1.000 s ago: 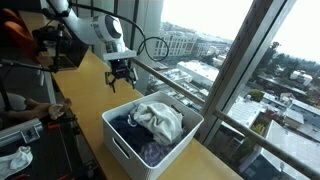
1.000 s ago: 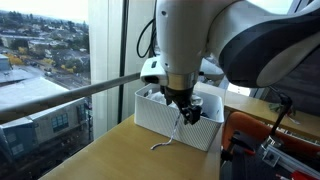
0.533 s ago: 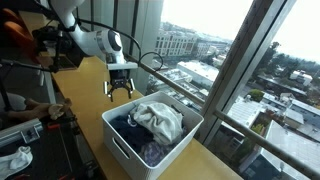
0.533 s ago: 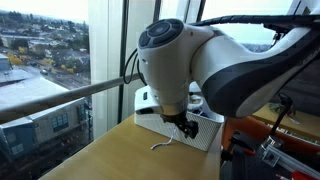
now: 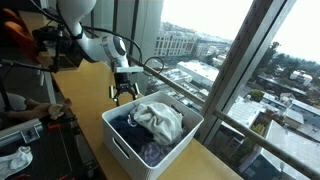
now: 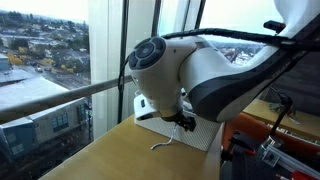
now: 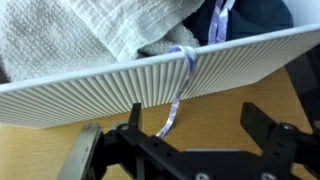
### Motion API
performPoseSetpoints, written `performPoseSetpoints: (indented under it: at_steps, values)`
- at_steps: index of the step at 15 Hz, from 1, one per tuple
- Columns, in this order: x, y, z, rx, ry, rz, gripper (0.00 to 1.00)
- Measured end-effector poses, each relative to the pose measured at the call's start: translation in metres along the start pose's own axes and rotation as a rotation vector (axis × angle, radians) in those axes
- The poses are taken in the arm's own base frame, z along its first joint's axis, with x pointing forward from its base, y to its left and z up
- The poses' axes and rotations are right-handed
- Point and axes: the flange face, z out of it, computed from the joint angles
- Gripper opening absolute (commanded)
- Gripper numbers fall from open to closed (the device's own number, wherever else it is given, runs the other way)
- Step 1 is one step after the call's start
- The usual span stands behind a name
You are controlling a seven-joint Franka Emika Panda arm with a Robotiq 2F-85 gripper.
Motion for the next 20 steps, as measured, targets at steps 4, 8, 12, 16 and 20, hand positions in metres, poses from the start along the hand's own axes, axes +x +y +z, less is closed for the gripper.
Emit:
performPoseSetpoints:
  at_steps: [4,8,12,16,20]
  values:
    - [-0.009,0.009,0.015,0.015,-0.019,-0.014,0.7]
    - [-0.011,0.015,0.021,0.022,-0.019,-0.026,0.45]
    - [-0.009,0.018,0.025,0.025,-0.018,-0.033,0.14]
    - [-0.011,0.019,0.029,0.03,-0.021,-0.031,0.0]
    - [-0.014,0.02,0.032,0.035,-0.022,-0.026,0.0]
